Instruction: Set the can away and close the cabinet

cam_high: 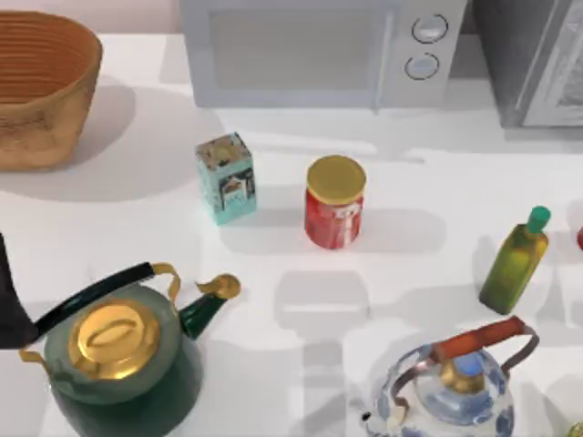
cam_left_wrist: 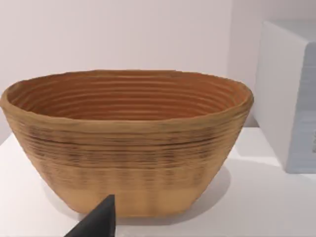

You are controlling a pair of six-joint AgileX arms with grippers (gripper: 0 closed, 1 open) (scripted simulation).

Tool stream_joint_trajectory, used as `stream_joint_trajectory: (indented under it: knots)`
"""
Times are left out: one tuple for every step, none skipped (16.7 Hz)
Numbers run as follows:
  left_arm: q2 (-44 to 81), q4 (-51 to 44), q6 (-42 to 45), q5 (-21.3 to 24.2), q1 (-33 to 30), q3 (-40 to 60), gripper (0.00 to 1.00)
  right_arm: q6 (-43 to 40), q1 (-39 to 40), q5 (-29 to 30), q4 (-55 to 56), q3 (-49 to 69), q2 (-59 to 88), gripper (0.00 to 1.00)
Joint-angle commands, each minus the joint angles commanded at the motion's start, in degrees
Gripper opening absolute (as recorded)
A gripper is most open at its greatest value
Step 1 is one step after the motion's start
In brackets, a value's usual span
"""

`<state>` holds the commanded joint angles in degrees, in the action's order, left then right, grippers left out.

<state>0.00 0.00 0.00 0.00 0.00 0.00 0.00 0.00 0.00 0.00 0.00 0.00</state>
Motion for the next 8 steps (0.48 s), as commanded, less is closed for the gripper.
stream_joint_trajectory:
  knots:
    - [0.0,0.0,0.0,0.0,0.0,0.0,1.00,0.0,0.0,0.0,0.0,0.0,0.0,1.00]
    - [0.0,0.0,0.0,0.0,0.0,0.0,1.00,0.0,0.0,0.0,0.0,0.0,0.0,1.00]
    - [0.0,0.0,0.0,0.0,0.0,0.0,1.00,0.2,-0.1,0.2,0.6,0.4,0.5,1.00]
    - [0.0,0.0,0.0,0.0,0.0,0.0,1.00,0.4,-0.3,0.5,1.8,1.4,1.6,1.00]
    - [0.0,0.0,0.0,0.0,0.0,0.0,1.00,0.6,-0.5,0.9,3.5,2.8,3.2,1.00]
    - [0.0,0.0,0.0,0.0,0.0,0.0,1.00,0.8,-0.7,1.4,5.8,4.6,5.4,1.00]
    - [0.0,0.0,0.0,0.0,0.0,0.0,1.00,0.9,-0.8,1.8,8.6,6.7,8.1,1.00]
    - [0.0,0.0,0.0,0.0,0.0,0.0,1.00,0.9,-1.0,2.2,11.9,8.8,11.3,1.00]
